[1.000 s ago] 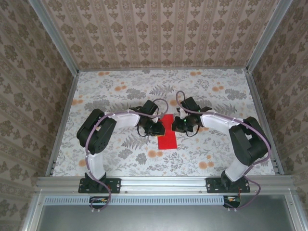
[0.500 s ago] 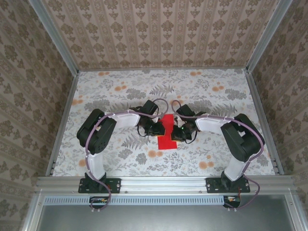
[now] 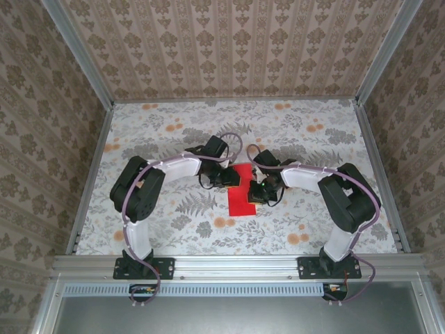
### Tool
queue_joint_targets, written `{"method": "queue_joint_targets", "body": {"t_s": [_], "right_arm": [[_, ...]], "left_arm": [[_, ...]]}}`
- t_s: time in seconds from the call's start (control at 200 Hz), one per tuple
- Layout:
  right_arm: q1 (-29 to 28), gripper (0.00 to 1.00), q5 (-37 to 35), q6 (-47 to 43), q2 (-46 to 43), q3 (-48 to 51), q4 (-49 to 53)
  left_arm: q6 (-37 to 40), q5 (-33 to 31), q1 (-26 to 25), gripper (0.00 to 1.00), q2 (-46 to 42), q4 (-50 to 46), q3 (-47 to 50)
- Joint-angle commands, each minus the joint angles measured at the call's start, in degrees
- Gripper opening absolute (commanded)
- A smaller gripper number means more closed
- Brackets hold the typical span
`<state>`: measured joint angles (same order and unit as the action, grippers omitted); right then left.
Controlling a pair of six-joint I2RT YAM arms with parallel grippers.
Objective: Fold a paper plane with a square sheet of paper (fold left side to right side)
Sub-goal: First fold the square sheet of paper in half at the center of the table.
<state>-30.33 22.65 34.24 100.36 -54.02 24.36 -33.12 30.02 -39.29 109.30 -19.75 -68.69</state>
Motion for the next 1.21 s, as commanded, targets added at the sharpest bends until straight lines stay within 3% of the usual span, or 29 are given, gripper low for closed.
{"method": "queue_joint_targets", "body": {"t_s": [0.0,0.655,1.2], "right_arm": [[-0.3,0.1,-3.8,-1.0,2.7,0.1,4.2],[-0.3,0.1,-6.6,-3.7,3.6,-0.1,8.2],[-0.1,0.1,-7.2,-4.4,3.8,0.0,9.1]], "left_arm": [[1.5,0.5,0.2,0.22,1.9,-0.2,-1.3],[-1.0,-2.8,2.0,0.09,4.3,6.7,3.3],[-3.6,-3.2,5.3,0.04,5.3,14.4,8.0]]}}
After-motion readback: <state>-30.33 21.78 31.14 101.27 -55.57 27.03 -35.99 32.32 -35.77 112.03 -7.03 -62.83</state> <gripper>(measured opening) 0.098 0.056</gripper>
